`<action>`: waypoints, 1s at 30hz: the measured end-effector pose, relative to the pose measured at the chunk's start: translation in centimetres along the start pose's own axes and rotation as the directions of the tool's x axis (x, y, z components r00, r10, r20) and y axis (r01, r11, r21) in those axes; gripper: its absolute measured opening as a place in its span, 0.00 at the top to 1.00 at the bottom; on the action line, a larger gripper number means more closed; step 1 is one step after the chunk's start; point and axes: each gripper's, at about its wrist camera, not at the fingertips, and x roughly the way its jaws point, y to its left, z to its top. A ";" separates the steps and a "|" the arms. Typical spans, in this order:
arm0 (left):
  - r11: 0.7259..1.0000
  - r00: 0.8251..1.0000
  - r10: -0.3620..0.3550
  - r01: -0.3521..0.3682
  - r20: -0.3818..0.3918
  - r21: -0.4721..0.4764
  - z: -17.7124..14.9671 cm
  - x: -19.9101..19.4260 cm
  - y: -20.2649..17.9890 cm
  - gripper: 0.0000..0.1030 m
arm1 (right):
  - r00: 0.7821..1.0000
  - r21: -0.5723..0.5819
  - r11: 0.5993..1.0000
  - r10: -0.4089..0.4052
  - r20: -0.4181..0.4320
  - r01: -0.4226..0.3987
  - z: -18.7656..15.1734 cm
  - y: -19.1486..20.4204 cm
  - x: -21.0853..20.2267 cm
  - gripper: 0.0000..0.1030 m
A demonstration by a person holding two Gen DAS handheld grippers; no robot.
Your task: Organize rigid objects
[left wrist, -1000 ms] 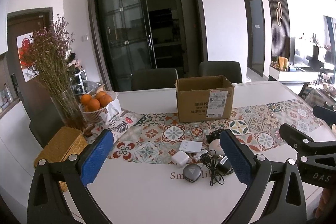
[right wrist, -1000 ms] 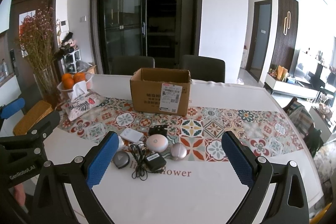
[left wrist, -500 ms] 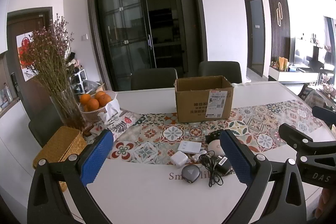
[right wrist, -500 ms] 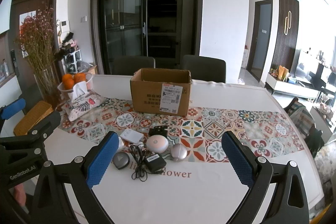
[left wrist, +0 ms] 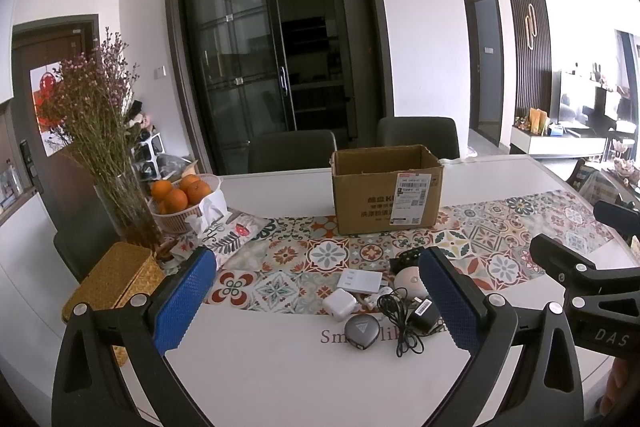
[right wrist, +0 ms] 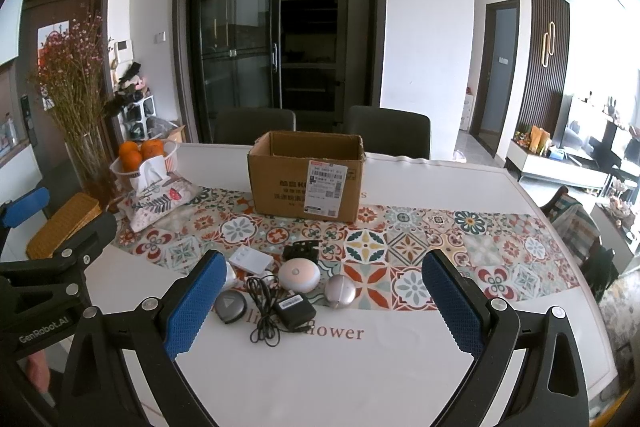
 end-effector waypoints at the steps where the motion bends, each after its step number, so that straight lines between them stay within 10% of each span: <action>1: 1.000 1.000 -0.001 0.001 0.000 -0.001 -0.1 -0.1 0.0 0.00 | 1.000 0.000 1.000 0.000 -0.001 0.000 0.0 0.0 0.0 0.04; 30: 1.000 0.995 -0.027 0.029 -0.095 0.011 -1.2 3.2 -0.9 0.00 | 0.997 -0.002 1.000 0.028 -0.066 -0.028 -0.4 -0.1 2.3 0.04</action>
